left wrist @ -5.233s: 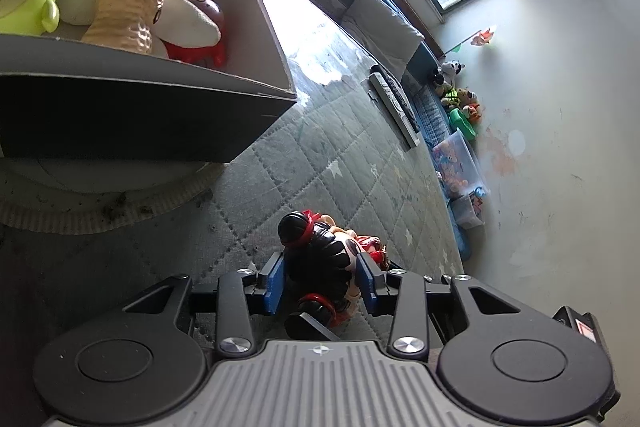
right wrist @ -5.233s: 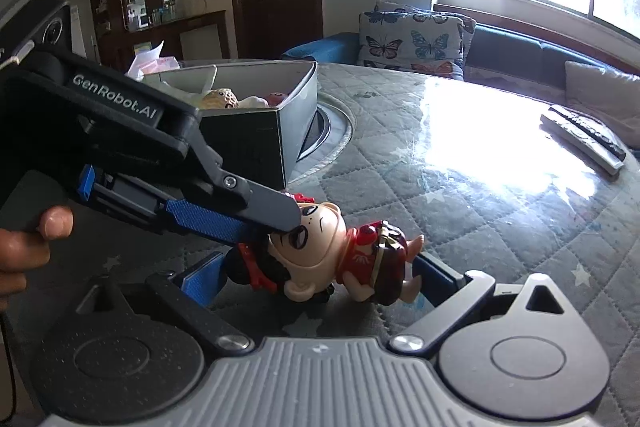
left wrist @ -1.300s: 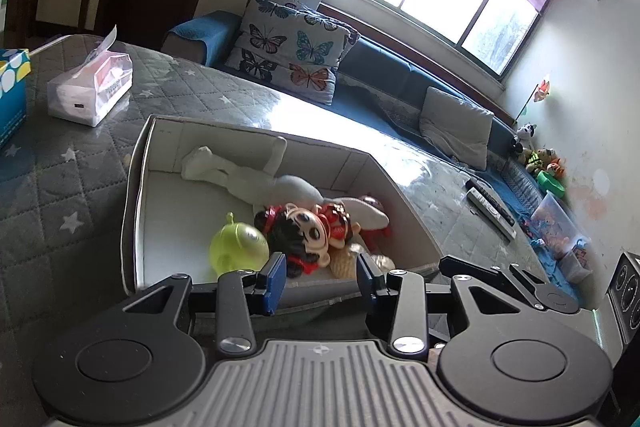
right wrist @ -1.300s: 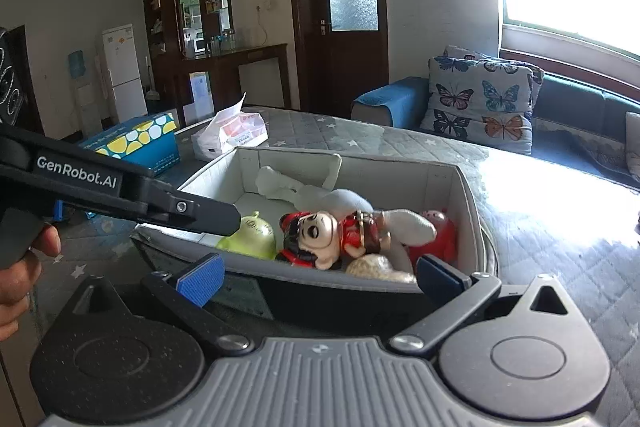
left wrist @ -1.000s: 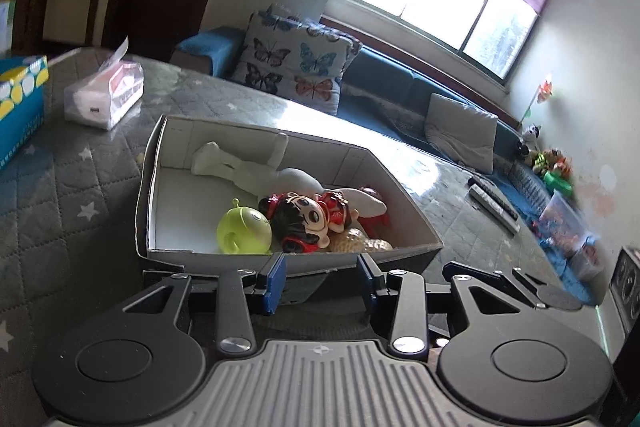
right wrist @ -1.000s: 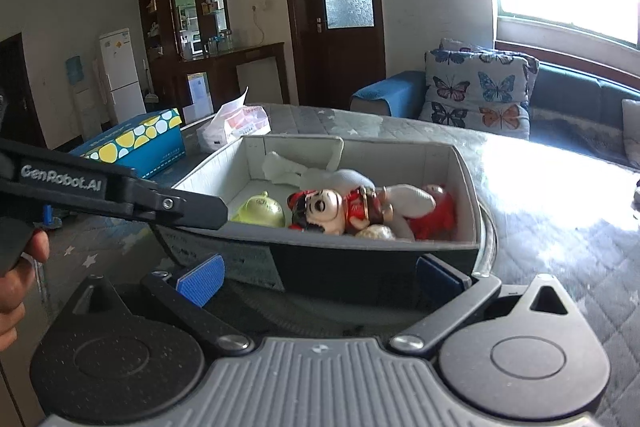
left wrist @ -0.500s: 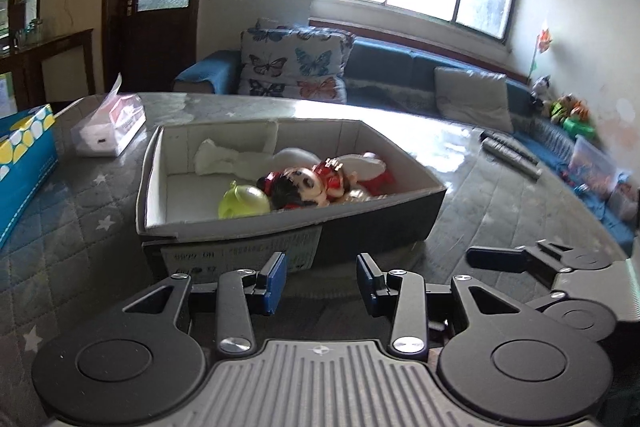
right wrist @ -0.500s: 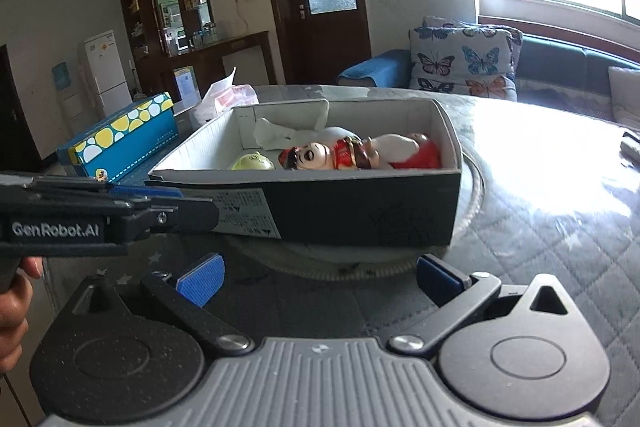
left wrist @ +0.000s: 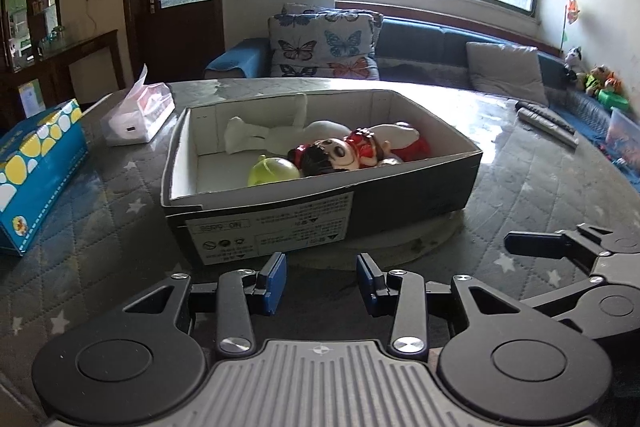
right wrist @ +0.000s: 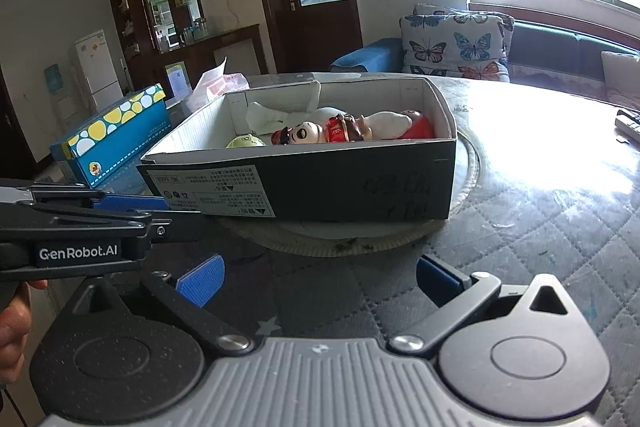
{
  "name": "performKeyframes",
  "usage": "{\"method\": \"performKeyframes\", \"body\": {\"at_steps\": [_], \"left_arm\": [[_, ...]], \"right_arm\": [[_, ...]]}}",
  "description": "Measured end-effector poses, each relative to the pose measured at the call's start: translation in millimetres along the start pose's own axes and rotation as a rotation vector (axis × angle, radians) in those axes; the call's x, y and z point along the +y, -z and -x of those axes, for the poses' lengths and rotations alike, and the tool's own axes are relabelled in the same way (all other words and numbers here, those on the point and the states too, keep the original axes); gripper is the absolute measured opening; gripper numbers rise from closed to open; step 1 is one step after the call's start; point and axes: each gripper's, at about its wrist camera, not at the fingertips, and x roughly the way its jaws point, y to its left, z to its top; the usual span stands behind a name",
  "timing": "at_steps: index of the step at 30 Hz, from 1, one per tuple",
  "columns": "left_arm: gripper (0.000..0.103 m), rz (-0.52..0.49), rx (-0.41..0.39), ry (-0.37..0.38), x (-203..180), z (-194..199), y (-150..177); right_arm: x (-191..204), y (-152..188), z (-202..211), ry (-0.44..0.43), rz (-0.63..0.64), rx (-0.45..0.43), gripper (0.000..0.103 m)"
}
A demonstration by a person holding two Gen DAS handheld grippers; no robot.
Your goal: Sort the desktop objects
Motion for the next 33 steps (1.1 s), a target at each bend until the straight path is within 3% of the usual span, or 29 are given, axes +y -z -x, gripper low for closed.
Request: {"method": "performKeyframes", "body": {"at_steps": [33], "left_arm": [[0.041,0.014,0.039,-0.053,4,-11,0]], "right_arm": [[4,-3,-13,0.01,-0.007,0.031,0.103]]}}
